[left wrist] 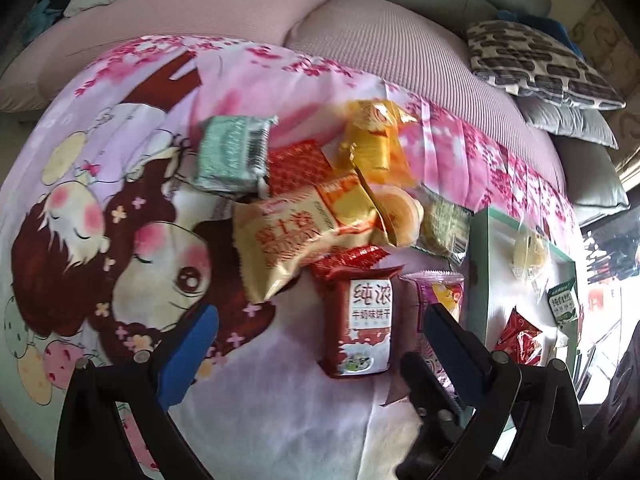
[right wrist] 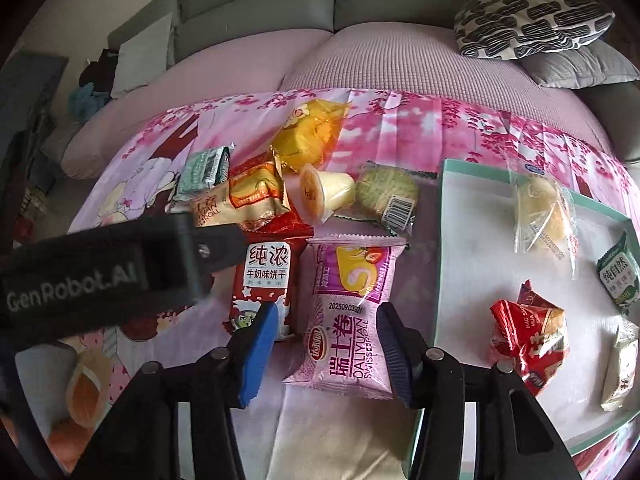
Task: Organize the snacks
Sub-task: 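Grasp the pink roll bag with the right tool while the left tool grasps the red-white milk biscuit pack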
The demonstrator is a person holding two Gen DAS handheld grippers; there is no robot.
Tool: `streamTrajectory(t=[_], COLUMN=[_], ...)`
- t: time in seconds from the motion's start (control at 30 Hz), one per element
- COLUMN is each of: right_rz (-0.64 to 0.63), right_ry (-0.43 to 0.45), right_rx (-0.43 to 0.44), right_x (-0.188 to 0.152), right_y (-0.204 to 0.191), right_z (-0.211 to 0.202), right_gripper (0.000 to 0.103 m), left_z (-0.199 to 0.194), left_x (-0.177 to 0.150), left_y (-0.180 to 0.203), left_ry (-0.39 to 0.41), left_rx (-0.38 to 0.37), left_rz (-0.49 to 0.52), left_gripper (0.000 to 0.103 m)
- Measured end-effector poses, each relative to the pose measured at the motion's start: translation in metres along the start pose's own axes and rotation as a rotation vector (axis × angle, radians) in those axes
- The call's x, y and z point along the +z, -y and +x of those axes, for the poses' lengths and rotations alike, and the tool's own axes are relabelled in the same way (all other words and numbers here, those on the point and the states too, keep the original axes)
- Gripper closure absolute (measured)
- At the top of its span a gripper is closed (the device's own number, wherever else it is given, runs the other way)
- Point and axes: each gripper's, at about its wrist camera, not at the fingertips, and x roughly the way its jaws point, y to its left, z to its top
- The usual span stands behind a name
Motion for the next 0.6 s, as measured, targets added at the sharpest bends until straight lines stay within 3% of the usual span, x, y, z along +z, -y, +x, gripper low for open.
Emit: streamTrajectory(t=[0.27,0.4,0.53,0.6], right_rz=[-0.014,-0.005,0.01,0.013], right_ry=[-0.022,-0.033,-0.051,-0.054], right_rx=[-0.023,-0.024,-0.025,-0.024], right_x=[-0.001,-0.002,-0.002,-0.003], right_y=[0.001,0.005,0.009,0.009], right_z=[0.015,0.02,0.027,0.028], right_gripper=[0.055,0.055,0.055,0.055], left_z=[0.022,0.034,0.049,0.053], left_x=[0.001,0.0,0.0,-0.001], left_y=[0.016,0.022,0.024,0.025], left_ry=[-0.041,-0.067,-0.103,-0.102], left_rx=[0.011,0.019,0.011,0.026], left_rz=[0.04,0.058,0.052,0.054], left_gripper=[0.029,0.034,0.055,0.058])
